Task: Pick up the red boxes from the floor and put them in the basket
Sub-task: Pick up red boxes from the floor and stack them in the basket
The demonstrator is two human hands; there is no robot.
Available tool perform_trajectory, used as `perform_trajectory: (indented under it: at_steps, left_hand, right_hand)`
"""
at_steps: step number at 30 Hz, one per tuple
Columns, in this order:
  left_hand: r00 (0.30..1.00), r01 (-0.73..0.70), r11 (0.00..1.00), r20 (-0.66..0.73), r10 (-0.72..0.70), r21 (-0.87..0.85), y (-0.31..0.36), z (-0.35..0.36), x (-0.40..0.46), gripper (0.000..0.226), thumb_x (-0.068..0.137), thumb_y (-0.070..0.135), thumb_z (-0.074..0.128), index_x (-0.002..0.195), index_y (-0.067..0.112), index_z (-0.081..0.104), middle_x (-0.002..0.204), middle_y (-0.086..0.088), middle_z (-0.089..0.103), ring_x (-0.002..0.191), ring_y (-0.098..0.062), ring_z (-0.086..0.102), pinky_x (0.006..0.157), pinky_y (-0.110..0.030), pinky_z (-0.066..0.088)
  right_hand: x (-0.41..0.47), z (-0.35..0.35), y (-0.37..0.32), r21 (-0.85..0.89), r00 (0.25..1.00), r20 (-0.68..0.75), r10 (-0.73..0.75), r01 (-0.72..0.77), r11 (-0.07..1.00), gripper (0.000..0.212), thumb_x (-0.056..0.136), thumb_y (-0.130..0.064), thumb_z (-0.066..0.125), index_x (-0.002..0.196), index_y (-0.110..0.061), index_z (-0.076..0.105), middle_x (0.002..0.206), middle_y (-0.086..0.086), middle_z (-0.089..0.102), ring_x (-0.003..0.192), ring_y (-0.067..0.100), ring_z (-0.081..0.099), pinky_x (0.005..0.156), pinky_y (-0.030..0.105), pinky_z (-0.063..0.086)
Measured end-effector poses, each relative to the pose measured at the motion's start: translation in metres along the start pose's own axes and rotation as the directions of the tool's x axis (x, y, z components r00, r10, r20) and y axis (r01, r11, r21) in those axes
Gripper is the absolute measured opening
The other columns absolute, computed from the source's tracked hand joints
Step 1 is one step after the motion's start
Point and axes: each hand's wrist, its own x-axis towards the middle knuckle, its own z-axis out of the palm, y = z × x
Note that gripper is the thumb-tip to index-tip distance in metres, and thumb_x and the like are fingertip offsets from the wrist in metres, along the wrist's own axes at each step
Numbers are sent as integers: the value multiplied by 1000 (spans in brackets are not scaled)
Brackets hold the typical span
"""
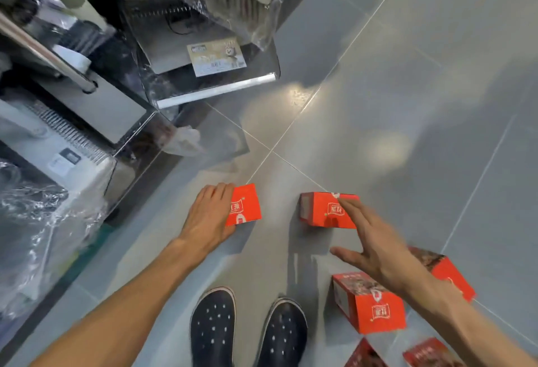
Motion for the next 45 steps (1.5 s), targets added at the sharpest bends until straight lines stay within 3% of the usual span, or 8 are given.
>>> perform_trajectory:
  at_steps: [10,15,19,25,32,36,39,45]
  left_hand:
    - [994,-106,985,-24,104,-135,-4,-48,-53,83,71,50,72,140,24,35,127,5,49,108,-18,48,87,-34,41]
    - [997,-60,984,-49,53,-169,-20,-27,-75,89,74,55,75,145,23,32,133,3,48,115,-17,48,95,-36,42]
    - [998,-51,987,-47,44,-150,-21,-43,-96,92,72,55,77,145,21,33,133,2,49,116,-17,48,95,-35,41]
    - [994,-67,984,-99,51,-163,14,-160,-114,89,71,55,77,142,19,38,128,3,51,111,-15,47,92,-33,41]
    - [964,-158,970,-241,110,-187,74,-372,-154,86,73,61,70,143,24,37,126,10,48,108,-10,43,90,-35,44]
    - [947,-201,966,-283,149,-164,110,-507,-199,85,76,69,64,141,19,40,121,4,51,106,-17,48,93,-38,43]
    - [930,-204,972,-334,154,-119,132,-603,-246,91,74,73,63,143,19,38,122,1,51,109,-18,47,96,-38,40]
    - [893,-154,985,-438,105,-76,164,-737,-346,95,74,72,68,145,17,37,127,0,47,111,-14,41,98,-35,37]
  right_hand:
    - [47,36,40,-222,985,124,121,-92,971,115,63,-39,88,150,-2,23,153,20,33,143,39,27,115,52,27]
    - [66,62,47,-331,990,18,142,-128,935,76,62,-16,79,129,-1,47,118,17,57,107,41,54,93,47,47]
    - [57,38,22,-300,995,-2,101,-96,949,57,62,-29,73,112,-10,53,100,8,58,90,34,53,78,42,47]
    - [15,-101,-72,-68,998,-21,64,-65,996,88,64,-74,55,128,-14,48,108,2,54,96,25,52,82,39,47]
    - [-56,-311,-207,38,984,-180,3,4,999,88,64,-77,57,134,-26,42,110,-9,47,100,13,50,83,31,46]
    - [-109,-428,-286,17,972,-226,-58,63,998,80,65,-66,67,132,-33,38,112,-14,43,100,9,50,79,29,43]
    - [-144,-505,-340,-11,963,-240,-125,126,992,80,66,-56,74,133,-30,40,114,-12,44,103,12,51,82,31,45]
    - [-191,-615,-438,-69,902,-306,-303,296,953,90,62,-71,64,134,-21,45,110,-15,42,99,5,46,84,25,41]
